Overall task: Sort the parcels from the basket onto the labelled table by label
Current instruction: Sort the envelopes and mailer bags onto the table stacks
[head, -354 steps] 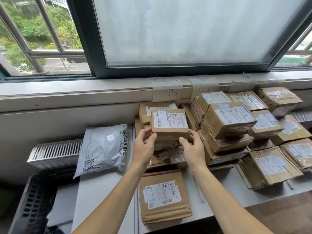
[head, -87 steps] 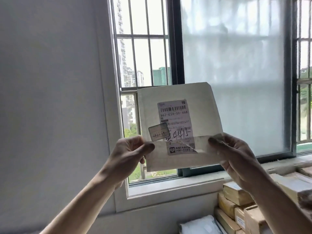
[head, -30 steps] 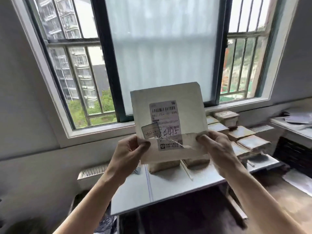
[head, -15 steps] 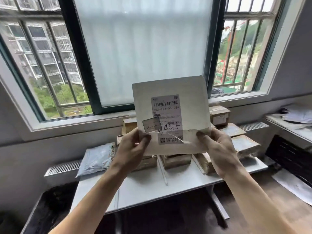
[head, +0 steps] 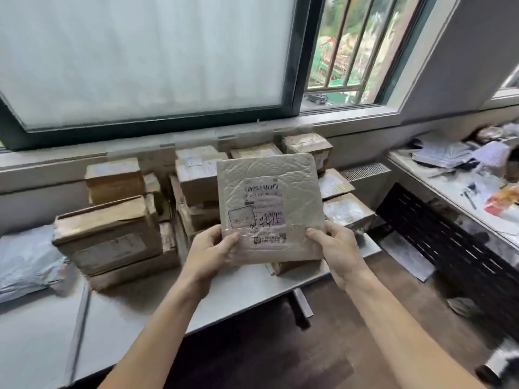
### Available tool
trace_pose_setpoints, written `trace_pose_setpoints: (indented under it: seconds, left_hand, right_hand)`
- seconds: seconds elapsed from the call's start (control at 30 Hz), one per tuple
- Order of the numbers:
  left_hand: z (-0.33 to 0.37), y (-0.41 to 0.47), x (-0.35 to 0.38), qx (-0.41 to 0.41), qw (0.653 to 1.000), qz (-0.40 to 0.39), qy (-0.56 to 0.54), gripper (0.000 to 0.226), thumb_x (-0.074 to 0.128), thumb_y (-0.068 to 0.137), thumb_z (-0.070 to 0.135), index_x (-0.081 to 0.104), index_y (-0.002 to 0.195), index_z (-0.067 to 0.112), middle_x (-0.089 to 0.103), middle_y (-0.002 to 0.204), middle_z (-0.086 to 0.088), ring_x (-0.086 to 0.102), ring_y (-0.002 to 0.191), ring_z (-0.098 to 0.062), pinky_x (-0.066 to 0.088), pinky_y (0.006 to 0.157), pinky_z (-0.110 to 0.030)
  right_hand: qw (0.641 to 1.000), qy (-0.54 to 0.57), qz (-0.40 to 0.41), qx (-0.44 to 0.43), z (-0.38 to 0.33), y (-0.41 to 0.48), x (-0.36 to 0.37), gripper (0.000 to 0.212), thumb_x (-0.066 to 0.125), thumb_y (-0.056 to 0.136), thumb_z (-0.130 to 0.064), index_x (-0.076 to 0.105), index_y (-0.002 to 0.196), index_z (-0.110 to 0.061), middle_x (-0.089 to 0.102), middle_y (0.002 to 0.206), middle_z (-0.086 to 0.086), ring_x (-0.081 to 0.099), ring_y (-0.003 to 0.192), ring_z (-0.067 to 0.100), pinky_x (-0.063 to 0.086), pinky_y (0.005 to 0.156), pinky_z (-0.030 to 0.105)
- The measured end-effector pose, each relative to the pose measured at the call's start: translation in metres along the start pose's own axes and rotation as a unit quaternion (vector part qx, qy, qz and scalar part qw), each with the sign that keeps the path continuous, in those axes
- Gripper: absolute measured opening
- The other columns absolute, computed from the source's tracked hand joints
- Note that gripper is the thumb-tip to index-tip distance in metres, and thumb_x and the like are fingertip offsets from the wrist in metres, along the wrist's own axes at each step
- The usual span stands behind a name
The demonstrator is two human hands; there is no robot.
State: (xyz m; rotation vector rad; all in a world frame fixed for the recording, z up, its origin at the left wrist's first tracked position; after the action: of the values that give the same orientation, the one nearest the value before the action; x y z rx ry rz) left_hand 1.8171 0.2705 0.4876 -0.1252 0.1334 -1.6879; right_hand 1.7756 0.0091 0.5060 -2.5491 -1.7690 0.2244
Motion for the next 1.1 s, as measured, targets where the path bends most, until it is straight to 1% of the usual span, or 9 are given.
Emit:
trace_pose_setpoints:
  seconds: [0.17,0.3,0.37,0.47,0.6,0.7,0.83,1.0,1.1]
  left_hand:
    - [-0.032,0.049,0.078,-0.044,0.998,-0.029,0.016,0.011,0.065,0.099,0.009,0.076,0.102,0.007,0.08,0.099,-0.004,0.072,0.088,-0.014,0.053,0.075,-0.026]
    - [-0.05,0.083,0.145,-0.066,0.996,-0.043,0.043,0.01,0.067,0.099,0.013,0.076,0.102,0.011,0.08,0.099,-0.002,0.074,0.096,-0.019,0.058,0.084,-0.035]
    - [-0.056,0.097,0.179,-0.072,0.995,-0.035,0.054,0.01,0.068,0.099,0.013,0.076,0.104,0.011,0.08,0.099,0.0,0.075,0.096,-0.018,0.06,0.086,-0.035]
    - [-0.06,0.11,0.23,-0.088,0.995,-0.015,0.047,0.01,0.067,0.099,0.008,0.075,0.103,0.008,0.08,0.092,0.002,0.075,0.083,-0.01,0.057,0.067,-0.021]
    - [-0.069,0.114,0.286,-0.118,0.99,0.031,0.065,0.01,0.067,0.099,0.015,0.075,0.103,0.01,0.08,0.1,-0.005,0.076,0.094,-0.023,0.061,0.079,-0.033]
    - [-0.069,0.115,0.321,-0.133,0.986,0.072,0.065,0.011,0.067,0.1,0.015,0.074,0.1,0.007,0.08,0.098,-0.007,0.074,0.084,-0.014,0.053,0.064,-0.02]
    - [-0.07,0.124,0.355,-0.168,0.979,0.107,0.033,0.013,0.066,0.1,0.015,0.073,0.103,0.005,0.079,0.1,-0.008,0.076,0.088,-0.018,0.055,0.066,-0.022]
    - [-0.076,0.155,0.37,-0.174,0.974,0.142,0.024,0.011,0.068,0.099,0.016,0.075,0.104,0.009,0.08,0.098,-0.005,0.077,0.089,-0.018,0.057,0.074,-0.027]
    - [-0.084,0.185,0.367,-0.167,0.969,0.173,0.052,0.015,0.069,0.098,0.021,0.074,0.094,0.009,0.076,0.083,0.002,0.07,0.079,-0.016,0.051,0.07,-0.028]
  right_hand:
    - [0.998,-0.025,0.016,0.062,0.049,0.05,-0.068,0.019,0.065,0.098,-0.006,0.066,0.085,0.008,0.069,0.07,0.005,0.057,0.066,0.016,0.044,0.062,0.023]
    - [0.996,-0.007,0.046,0.076,0.075,0.095,-0.122,0.028,0.063,0.101,-0.008,0.062,0.073,-0.004,0.062,0.066,0.004,0.055,0.057,0.006,0.045,0.056,0.015]
    - [0.996,0.006,0.041,0.08,0.087,0.121,-0.147,0.026,0.065,0.099,-0.009,0.065,0.074,-0.006,0.065,0.067,0.001,0.058,0.064,0.009,0.047,0.063,0.022]
    - [0.995,0.032,0.023,0.094,0.103,0.161,-0.186,0.019,0.068,0.097,-0.007,0.072,0.078,-0.009,0.07,0.068,-0.003,0.061,0.063,0.009,0.049,0.063,0.027]
    - [0.994,0.004,-0.011,0.106,0.12,0.2,-0.232,0.033,0.069,0.096,-0.007,0.059,0.065,-0.012,0.057,0.062,0.001,0.048,0.06,0.013,0.04,0.054,0.023]
    - [0.993,-0.009,-0.03,0.118,0.128,0.225,-0.258,0.038,0.067,0.096,-0.004,0.052,0.062,-0.014,0.053,0.055,-0.007,0.045,0.056,0.01,0.038,0.049,0.019]
    - [0.99,-0.029,-0.057,0.126,0.132,0.259,-0.277,0.037,0.067,0.096,-0.005,0.054,0.063,-0.015,0.054,0.055,-0.011,0.048,0.06,0.011,0.039,0.055,0.027]
    - [0.984,-0.045,-0.087,0.148,0.146,0.302,-0.278,0.026,0.068,0.096,-0.008,0.062,0.079,0.011,0.06,0.071,0.005,0.054,0.071,0.018,0.043,0.065,0.031]
    - [0.979,-0.065,-0.109,0.162,0.151,0.33,-0.272,0.042,0.075,0.086,-0.021,0.059,0.085,0.017,0.059,0.072,0.007,0.054,0.069,0.019,0.042,0.064,0.033]
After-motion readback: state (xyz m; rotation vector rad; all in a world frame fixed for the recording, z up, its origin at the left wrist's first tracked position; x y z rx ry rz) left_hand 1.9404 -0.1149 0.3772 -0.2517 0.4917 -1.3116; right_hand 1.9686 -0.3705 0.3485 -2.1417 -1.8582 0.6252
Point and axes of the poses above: each hand's wrist, its own y-axis towards the middle knuckle, its own x-axis out of the palm, z = x × y, the point moved 6 cm from there along y, towards the middle knuckle
